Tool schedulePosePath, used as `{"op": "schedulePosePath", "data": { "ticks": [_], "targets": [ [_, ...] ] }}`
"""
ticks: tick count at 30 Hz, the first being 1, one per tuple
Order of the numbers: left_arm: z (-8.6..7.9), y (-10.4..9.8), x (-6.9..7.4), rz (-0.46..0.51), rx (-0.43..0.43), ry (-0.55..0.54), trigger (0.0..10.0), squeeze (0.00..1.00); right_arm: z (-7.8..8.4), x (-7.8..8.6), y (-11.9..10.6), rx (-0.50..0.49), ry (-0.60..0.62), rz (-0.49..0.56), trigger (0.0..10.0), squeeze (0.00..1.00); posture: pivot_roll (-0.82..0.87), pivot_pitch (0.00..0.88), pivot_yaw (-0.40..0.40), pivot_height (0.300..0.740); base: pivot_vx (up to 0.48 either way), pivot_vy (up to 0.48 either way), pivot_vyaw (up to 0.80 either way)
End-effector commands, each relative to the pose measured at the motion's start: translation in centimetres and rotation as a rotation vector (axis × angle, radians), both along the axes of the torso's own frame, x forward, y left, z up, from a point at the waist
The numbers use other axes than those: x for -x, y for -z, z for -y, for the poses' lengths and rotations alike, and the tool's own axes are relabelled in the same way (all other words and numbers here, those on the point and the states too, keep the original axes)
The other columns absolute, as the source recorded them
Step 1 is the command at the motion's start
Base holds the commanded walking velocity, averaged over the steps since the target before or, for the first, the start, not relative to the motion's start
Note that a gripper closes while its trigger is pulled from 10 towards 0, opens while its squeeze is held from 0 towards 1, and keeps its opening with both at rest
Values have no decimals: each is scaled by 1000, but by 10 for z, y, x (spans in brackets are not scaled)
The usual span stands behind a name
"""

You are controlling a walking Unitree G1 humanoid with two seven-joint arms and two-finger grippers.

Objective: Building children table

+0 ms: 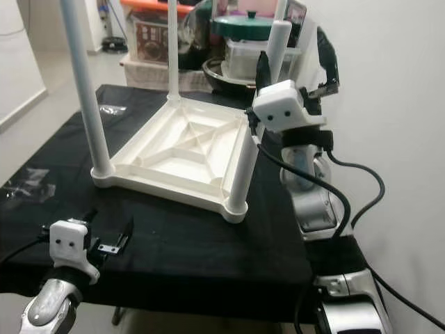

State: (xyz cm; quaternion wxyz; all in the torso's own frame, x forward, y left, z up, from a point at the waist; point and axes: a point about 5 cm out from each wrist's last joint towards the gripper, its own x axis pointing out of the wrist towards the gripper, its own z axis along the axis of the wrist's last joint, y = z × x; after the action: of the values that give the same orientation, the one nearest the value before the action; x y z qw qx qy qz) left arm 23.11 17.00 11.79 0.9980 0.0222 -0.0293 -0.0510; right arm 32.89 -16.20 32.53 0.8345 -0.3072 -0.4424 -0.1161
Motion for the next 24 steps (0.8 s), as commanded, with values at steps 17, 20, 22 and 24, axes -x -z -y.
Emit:
{"op": "schedulePosePath", "data": {
  "ticks": [17,20,22,24],
  "targets": [
    [5,1,-1,5,3,7,10000,0,16,-48,-1,-561,-243,-261,0,0,52,0,-175,740,0,0,0],
    [5,1,-1,4,5,9,10000,0,20,-49,-4,-614,-263,-253,0,0,52,0,-175,740,0,0,0],
    [6,2,-2,2,7,13,10000,0,23,-54,1,-722,-311,-308,0,0,44,0,-170,740,0,0,0],
    [7,2,-2,2,8,14,10000,0,25,-57,4,-782,-335,-342,0,0,44,0,-170,740,0,0,0]
  ]
}}
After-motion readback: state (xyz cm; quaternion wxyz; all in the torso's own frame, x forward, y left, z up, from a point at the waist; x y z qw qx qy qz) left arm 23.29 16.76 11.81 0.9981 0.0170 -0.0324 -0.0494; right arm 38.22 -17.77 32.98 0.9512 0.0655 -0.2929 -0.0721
